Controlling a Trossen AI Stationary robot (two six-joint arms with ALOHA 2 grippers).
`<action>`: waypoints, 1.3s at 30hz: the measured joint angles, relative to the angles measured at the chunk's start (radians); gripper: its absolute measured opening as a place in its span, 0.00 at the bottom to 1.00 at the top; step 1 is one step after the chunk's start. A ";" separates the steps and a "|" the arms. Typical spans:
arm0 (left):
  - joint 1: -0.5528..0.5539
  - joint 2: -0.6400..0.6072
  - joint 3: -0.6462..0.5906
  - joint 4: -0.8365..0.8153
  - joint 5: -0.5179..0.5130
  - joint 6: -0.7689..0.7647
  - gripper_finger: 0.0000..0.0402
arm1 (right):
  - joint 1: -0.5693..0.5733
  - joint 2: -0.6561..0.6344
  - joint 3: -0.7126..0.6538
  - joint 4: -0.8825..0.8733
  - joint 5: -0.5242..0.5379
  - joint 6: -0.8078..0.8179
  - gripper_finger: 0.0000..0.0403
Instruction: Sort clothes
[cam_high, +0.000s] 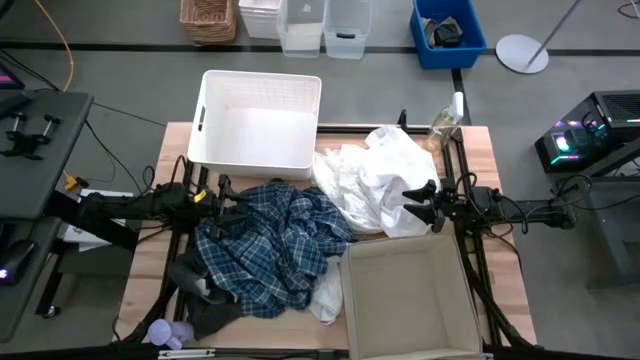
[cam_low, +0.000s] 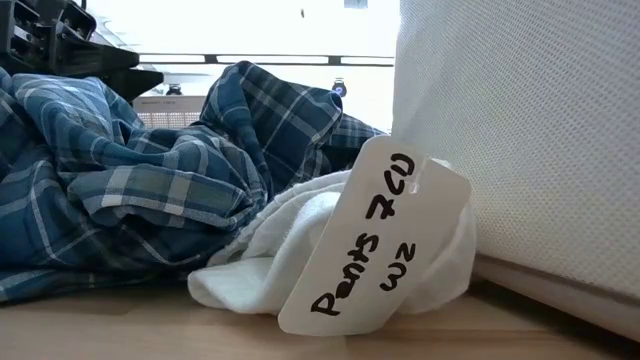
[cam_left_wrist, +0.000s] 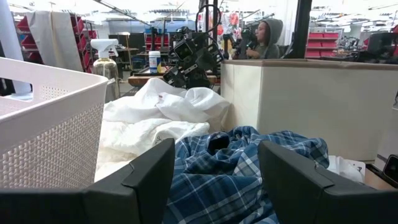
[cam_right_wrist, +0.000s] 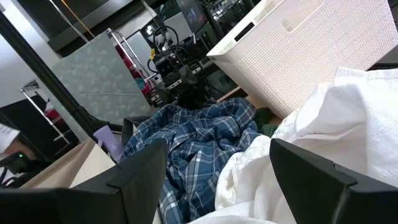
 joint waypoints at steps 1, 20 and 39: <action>0.000 0.000 0.000 0.000 0.000 0.000 0.54 | 0.000 0.000 0.000 0.000 0.000 0.000 0.69; -0.008 0.011 0.000 0.333 0.029 -0.239 0.54 | 0.000 0.000 0.000 0.000 0.000 0.000 0.69; -0.136 0.815 0.903 -0.231 0.046 -0.307 0.54 | 0.000 0.000 0.000 0.000 0.000 0.000 0.69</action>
